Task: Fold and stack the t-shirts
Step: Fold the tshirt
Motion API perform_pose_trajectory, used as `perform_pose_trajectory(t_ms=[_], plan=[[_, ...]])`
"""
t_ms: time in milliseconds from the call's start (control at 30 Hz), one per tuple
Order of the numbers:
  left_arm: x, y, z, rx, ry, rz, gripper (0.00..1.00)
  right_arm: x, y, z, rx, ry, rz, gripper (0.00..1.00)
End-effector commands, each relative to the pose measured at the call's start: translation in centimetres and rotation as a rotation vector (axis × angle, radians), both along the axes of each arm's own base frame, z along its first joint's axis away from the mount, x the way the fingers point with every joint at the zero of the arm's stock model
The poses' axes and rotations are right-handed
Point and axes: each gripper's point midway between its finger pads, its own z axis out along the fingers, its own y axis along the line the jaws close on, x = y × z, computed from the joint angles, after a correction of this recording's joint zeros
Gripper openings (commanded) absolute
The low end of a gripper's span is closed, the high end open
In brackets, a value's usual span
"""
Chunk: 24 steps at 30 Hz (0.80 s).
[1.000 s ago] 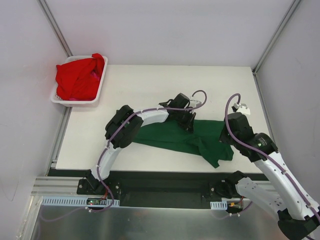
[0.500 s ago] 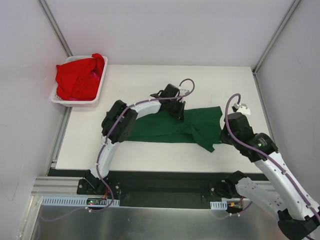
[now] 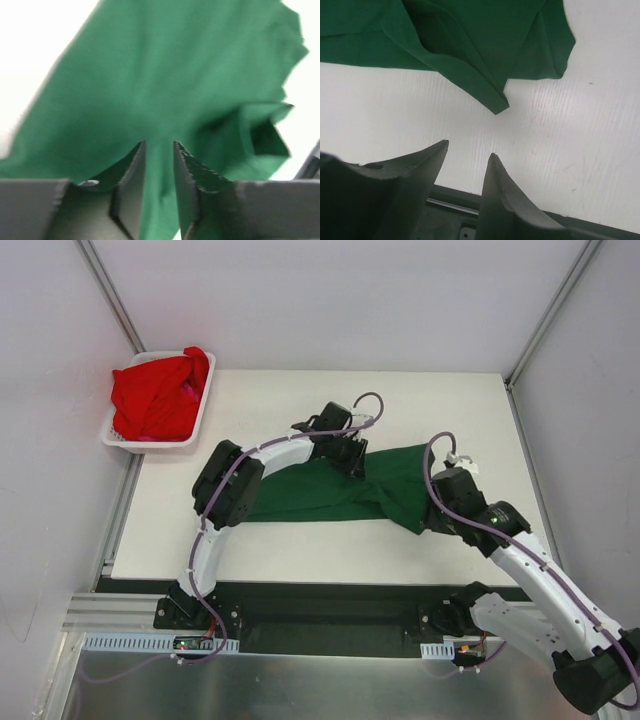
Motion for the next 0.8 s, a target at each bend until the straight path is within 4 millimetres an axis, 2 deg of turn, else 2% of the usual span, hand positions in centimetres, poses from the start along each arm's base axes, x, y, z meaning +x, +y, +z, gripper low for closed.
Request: perform_pose_trajectory(t_ms=[0, 33, 133, 167, 200, 400, 533, 767], plan=[[-1.9, -1.1, 8.9, -0.154, -0.104, -0.09, 0.31, 0.6, 1.9, -1.8, 0.107, 0.017, -0.008, 0.43], [-2.3, -1.2, 9.6, -0.175, -0.106, -0.103, 0.36, 0.7, 2.3, -2.8, 0.153, 0.029, -0.012, 0.44], [-3.2, -1.0, 11.4, -0.224, -0.134, -0.123, 0.39, 0.9, 3.4, -3.9, 0.29, 0.064, -0.028, 0.44], [-3.3, -0.9, 11.6, -0.229, -0.14, -0.124, 0.4, 1.1, 2.4, -4.9, 0.298, 0.076, -0.079, 0.44], [-3.5, -0.8, 12.0, -0.238, -0.153, -0.128, 0.39, 0.9, 2.8, -5.1, 0.337, 0.094, -0.072, 0.44], [-4.4, -0.3, 12.1, -0.286, -0.146, -0.154, 0.37, 2.0, 3.2, -5.6, 0.511, 0.125, -0.102, 0.44], [-4.9, -0.4, 12.3, -0.348, -0.139, -0.18, 0.35, 2.9, 2.5, -5.9, 0.644, 0.136, -0.155, 0.44], [-5.7, -0.9, 12.2, -0.423, -0.125, -0.224, 0.32, 3.0, 0.4, -6.0, 0.623, 0.148, -0.215, 0.45]])
